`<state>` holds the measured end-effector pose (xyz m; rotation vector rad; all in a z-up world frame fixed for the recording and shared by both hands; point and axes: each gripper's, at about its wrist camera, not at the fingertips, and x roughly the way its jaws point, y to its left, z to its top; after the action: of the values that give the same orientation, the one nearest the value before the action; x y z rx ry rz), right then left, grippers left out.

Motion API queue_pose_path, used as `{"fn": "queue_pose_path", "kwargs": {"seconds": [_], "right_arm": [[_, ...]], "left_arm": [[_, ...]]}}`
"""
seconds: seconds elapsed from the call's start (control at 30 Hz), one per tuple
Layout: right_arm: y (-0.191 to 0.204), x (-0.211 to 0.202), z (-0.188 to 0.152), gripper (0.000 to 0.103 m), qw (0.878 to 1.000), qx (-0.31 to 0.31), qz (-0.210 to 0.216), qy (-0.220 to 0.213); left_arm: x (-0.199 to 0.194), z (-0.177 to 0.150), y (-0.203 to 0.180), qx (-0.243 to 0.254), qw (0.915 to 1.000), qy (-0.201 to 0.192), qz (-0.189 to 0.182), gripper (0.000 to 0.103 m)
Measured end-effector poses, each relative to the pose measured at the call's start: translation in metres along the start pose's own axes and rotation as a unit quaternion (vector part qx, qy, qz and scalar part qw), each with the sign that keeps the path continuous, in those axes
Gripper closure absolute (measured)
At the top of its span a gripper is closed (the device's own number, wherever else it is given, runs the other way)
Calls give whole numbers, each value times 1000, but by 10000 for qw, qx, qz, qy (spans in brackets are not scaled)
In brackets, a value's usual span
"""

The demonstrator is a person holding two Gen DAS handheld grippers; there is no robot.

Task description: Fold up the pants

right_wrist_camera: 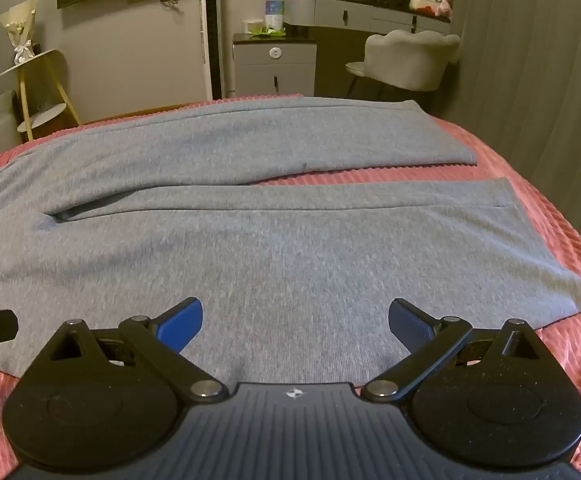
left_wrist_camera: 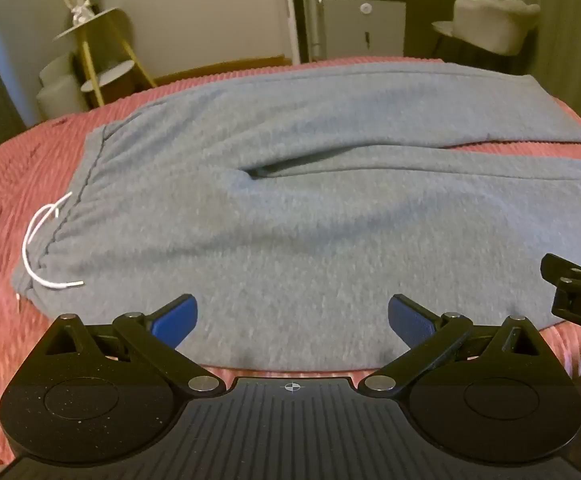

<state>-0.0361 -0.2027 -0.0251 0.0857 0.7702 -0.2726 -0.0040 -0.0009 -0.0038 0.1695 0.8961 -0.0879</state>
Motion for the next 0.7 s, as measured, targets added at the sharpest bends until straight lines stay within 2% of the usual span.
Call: {"fn": "queue_pose_path", "kwargs": {"seconds": [0.7], "right_arm": [[-2,0,1,3,9999,84,72,-37]], "left_arm": [[6,7,2,-78,9996,239,-144,0]]}}
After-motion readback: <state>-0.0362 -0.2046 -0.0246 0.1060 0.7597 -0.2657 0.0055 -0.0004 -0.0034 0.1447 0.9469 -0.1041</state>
